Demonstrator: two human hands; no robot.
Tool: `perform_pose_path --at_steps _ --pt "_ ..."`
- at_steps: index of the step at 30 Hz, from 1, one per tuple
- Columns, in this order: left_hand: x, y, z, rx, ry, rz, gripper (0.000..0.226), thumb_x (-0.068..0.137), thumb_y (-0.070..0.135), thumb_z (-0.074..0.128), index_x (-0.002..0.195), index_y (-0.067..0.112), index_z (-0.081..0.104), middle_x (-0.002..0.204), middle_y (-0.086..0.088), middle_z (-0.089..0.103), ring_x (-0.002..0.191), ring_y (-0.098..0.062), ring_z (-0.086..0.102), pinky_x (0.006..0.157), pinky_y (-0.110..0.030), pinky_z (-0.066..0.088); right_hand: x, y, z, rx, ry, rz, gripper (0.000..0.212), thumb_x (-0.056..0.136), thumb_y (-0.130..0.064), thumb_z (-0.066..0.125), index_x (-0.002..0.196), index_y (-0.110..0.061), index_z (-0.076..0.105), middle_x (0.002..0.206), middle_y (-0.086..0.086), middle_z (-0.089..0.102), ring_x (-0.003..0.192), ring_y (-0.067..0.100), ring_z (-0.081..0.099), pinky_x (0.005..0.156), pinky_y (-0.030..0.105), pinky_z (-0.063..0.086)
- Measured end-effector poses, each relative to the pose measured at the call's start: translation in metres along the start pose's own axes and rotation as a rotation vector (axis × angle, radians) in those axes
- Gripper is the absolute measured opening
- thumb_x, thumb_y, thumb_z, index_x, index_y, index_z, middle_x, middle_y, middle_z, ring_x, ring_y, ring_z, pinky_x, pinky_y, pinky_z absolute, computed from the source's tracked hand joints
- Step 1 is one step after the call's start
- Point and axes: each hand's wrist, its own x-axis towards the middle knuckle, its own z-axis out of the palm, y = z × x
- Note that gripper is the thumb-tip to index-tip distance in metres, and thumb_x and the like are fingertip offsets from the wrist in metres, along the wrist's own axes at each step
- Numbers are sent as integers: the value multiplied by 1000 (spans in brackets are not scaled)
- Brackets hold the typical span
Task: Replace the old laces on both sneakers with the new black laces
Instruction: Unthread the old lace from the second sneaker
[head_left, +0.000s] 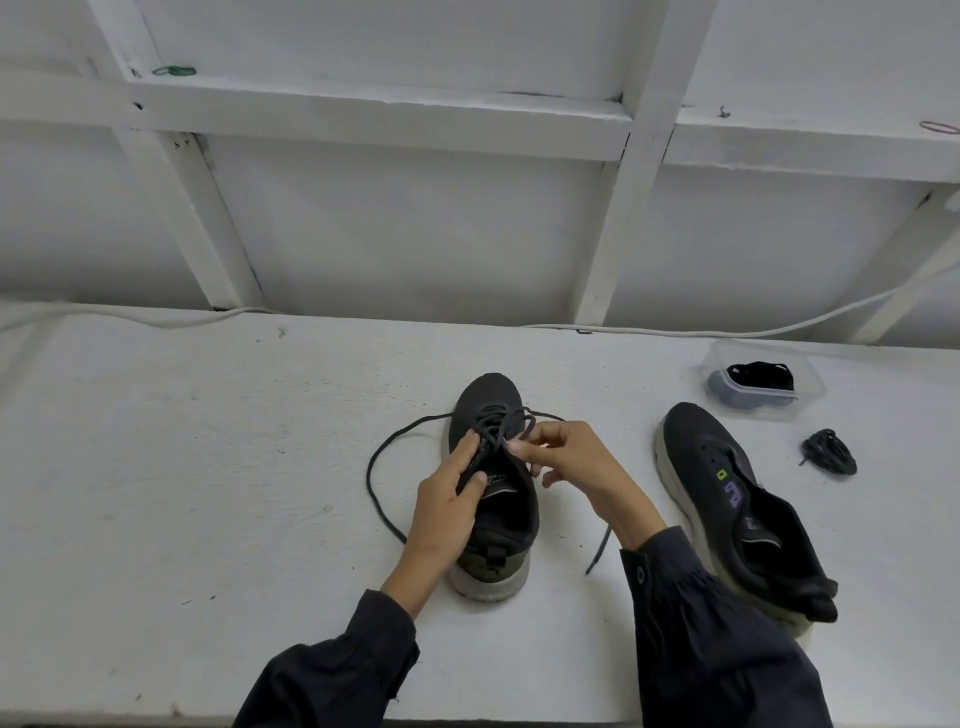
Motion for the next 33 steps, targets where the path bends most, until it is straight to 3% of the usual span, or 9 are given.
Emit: perform_pose_path --at_steps 4,7,11,13,20,25,27,30,33 --pt "0 0 0 -2 -7 -2 49 98 4 51 145 17 43 146 7 46 137 -8 40 114 -24 32 6 -4 -8 75 181 -62 14 88 -10 70 74 -10 68 70 -2 64 57 11 56 51 20 43" --pt "0 0 0 -10 -8 -9 49 98 4 52 145 16 44 146 6 47 136 -8 40 114 -24 32 11 -9 -19 210 320 -49 16 93 -12 65 77 -10 66 71 -1 60 55 13 55 49 21 42" --pt "0 -1 1 -15 3 -11 49 98 4 52 144 18 44 145 6 48 135 -9 43 114 -27 34 3 -4 -9 104 76 41 19 86 -27 75 81 -9 71 75 0 65 58 12 55 51 22 42" --pt "0 0 0 -11 3 -11 50 98 3 51 145 18 44 144 6 48 134 -9 44 112 -24 35 0 1 -2 42 10 41 20 80 -23 80 80 -4 73 73 4 66 58 12 55 52 21 41" --pt "1 -2 1 -14 2 -19 49 98 5 52 145 16 43 136 13 46 129 -2 40 100 -6 32 7 -6 -21 284 398 -42 17 92 -14 66 76 -10 63 71 0 58 54 12 54 51 23 39" --pt "2 -3 2 -5 22 -9 48 98 3 52 144 15 45 134 11 49 126 -3 44 89 4 34 -3 2 -5 110 65 68 23 83 -28 77 83 -5 72 79 4 66 58 12 54 51 23 39" --pt "2 -4 2 4 29 0 48 97 3 53 143 15 45 134 10 50 125 -3 45 89 4 33 -4 4 1 77 50 45 21 79 -25 81 78 -6 73 73 5 65 58 12 53 51 22 38" --pt "1 -4 1 6 12 11 49 98 3 52 144 17 44 136 13 48 126 -2 44 90 4 34 -1 -2 -4 134 232 -20 20 83 -15 76 67 -9 67 66 0 64 55 13 51 50 22 36" --pt "2 -4 2 8 15 11 48 98 4 52 144 16 45 135 14 46 128 -3 42 90 6 31 2 -5 -10 315 461 -53 22 91 -15 68 70 -11 62 64 -2 57 54 14 49 47 20 34"
